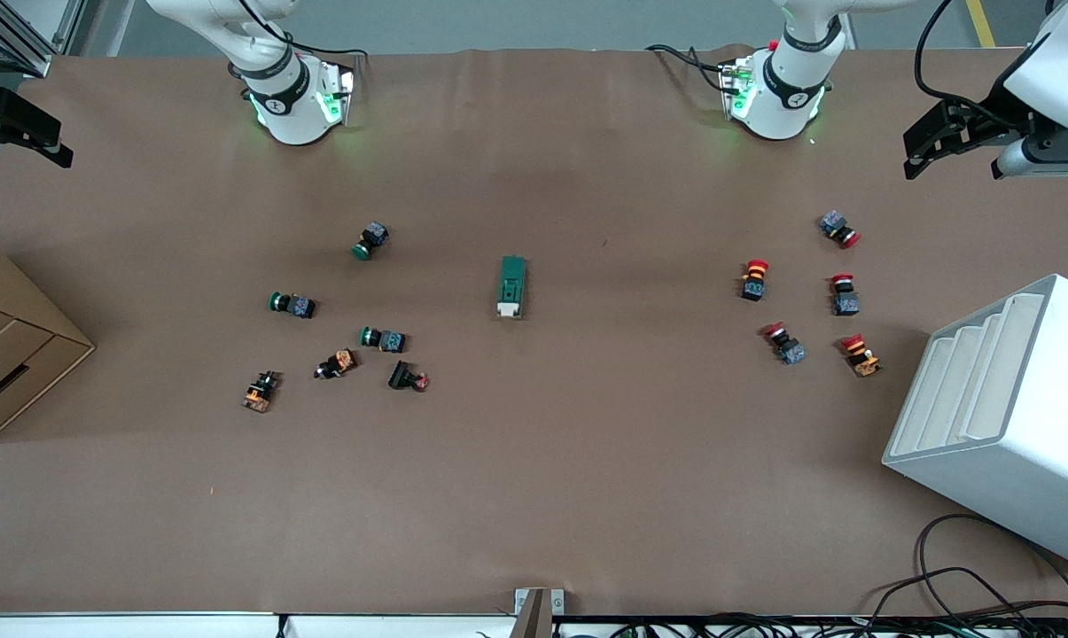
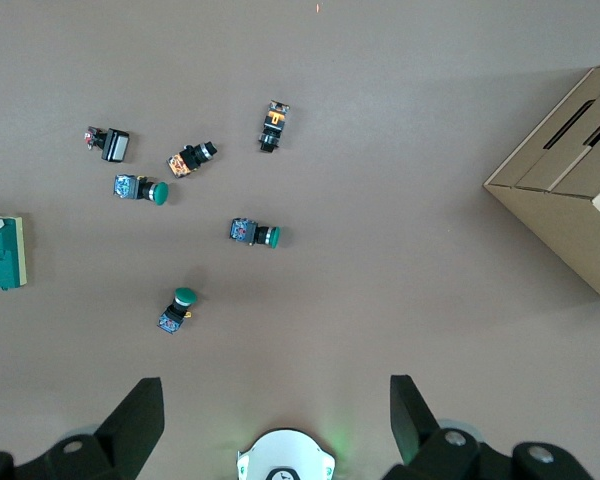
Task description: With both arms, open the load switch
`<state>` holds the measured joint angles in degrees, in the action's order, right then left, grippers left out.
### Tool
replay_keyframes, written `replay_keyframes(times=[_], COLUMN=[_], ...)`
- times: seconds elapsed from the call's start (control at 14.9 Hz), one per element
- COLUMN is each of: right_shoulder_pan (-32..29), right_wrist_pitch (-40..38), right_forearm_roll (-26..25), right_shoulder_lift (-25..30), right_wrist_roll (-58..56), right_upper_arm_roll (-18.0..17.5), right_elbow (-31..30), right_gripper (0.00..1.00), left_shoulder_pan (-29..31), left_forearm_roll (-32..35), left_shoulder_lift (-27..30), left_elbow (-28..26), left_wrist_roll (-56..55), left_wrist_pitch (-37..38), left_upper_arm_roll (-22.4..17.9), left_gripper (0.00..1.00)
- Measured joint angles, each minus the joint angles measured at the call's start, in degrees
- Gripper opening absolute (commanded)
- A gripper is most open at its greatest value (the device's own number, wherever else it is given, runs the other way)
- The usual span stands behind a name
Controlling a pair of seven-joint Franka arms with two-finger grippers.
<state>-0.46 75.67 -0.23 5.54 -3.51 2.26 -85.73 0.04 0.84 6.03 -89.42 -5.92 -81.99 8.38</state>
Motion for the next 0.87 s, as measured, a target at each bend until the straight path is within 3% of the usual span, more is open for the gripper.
replay_keyframes(times=[0.54, 0.87], right_shoulder_pan=[0.00, -0.15], right_wrist_pitch=[0.07, 0.12], right_forearm_roll=[0.78, 0.74], right_shoulder_lift=[0.01, -0.27], right_wrist_roll=[0.00, 0.02], right_upper_arm_roll=[0.00, 0.46], right_elbow=[0.11, 0.46], right_gripper=[1.00, 1.00], left_shoulder_pan=[0.00, -1.85], left_forearm_roll=[-0.01, -1.92], left_shoulder_lift=[-0.44, -4.41], left_elbow=[0.08, 0.06], left_wrist_roll=[0.07, -2.74], left_wrist_pitch=[-0.16, -6.48], left_upper_arm_roll=[-0.02, 2.16], left_gripper=[1.00, 1.00])
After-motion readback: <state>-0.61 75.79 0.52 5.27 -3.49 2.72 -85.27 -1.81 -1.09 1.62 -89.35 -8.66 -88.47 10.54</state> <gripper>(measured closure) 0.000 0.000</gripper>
